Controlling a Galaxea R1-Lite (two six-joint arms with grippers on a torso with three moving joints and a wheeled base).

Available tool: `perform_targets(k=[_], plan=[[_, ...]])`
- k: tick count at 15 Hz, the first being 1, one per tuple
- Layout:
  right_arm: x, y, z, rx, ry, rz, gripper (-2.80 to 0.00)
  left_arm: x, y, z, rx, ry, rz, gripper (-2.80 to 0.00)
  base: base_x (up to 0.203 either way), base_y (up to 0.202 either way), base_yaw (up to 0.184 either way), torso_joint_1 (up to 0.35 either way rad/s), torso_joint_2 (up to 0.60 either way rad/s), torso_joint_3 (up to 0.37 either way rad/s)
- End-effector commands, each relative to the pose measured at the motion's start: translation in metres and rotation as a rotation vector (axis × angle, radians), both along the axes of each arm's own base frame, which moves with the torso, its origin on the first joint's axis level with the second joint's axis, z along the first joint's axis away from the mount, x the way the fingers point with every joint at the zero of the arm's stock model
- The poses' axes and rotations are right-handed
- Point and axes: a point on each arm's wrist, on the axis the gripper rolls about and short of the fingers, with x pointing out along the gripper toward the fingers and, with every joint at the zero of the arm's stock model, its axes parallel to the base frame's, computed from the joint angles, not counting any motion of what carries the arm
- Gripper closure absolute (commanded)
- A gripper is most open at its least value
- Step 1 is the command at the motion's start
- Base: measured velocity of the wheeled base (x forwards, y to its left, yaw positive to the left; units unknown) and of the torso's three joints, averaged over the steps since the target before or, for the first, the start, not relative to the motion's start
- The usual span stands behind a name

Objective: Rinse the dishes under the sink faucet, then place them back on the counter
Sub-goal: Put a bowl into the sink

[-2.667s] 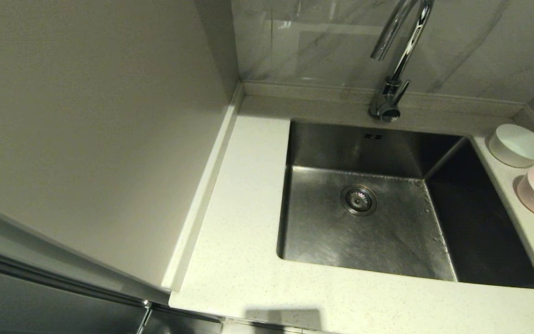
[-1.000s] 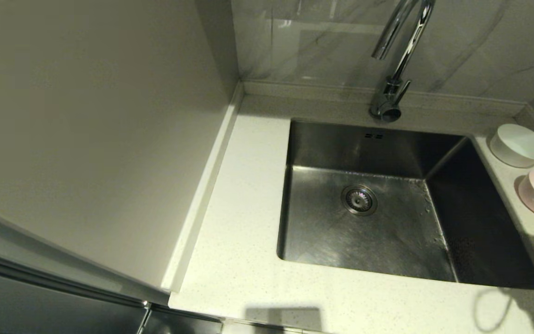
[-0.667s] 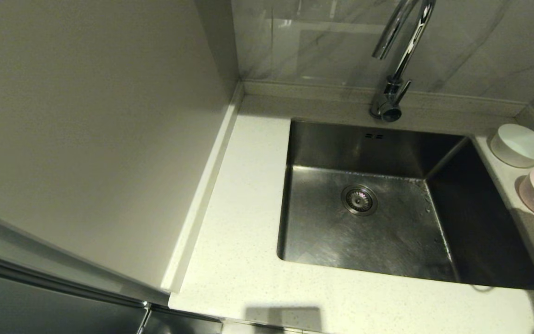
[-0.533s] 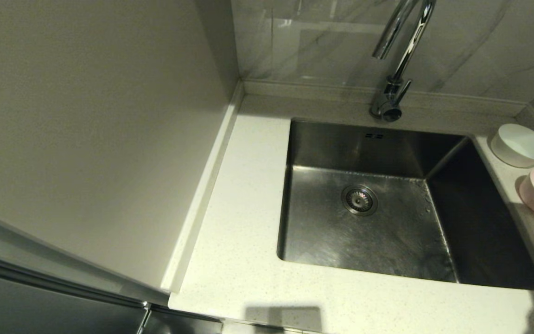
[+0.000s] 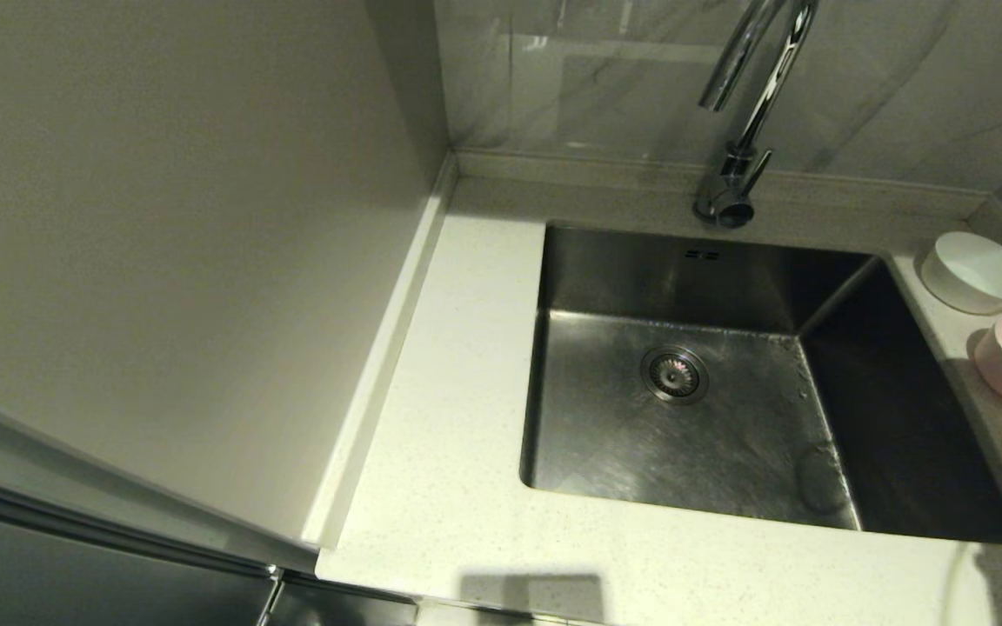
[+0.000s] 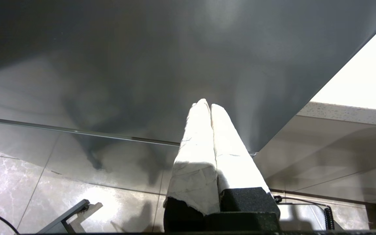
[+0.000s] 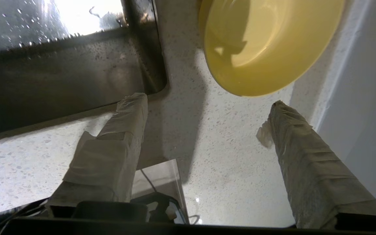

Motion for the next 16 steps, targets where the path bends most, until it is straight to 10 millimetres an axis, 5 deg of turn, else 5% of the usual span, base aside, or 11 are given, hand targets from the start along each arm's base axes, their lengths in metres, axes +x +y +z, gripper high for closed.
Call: perform_targets(k=[1, 8, 14, 15, 16], plan=[[0.012, -0.009, -0.015, 0.025, 0.054, -0.012, -2.80, 0.000, 0.000, 0.000, -0.001, -0.002, 0.001, 0.00, 0.000, 0.000, 0.000, 0.000, 0.00, 0.000], [0.046, -0.035, -0.047, 0.016, 0.044, -0.038, -2.80, 0.000, 0.000, 0.000, -0.001, -0.002, 0.001, 0.00, 0.000, 0.000, 0.000, 0.000, 0.00, 0.000], [0.053, -0.044, -0.055, 0.018, 0.051, -0.051, -2.64, 0.000, 0.000, 0.000, -0.001, -0.002, 0.001, 0.00, 0.000, 0.000, 0.000, 0.000, 0.00, 0.000], [0.053, -0.045, -0.056, 0.018, 0.052, -0.054, 0.00, 0.000, 0.000, 0.000, -0.001, -0.002, 0.001, 0.00, 0.000, 0.000, 0.000, 0.000, 0.00, 0.000], [0.053, -0.046, -0.056, 0.019, 0.053, -0.056, 0.00, 0.000, 0.000, 0.000, -0.001, -0.002, 0.001, 0.00, 0.000, 0.000, 0.000, 0.000, 0.00, 0.000]])
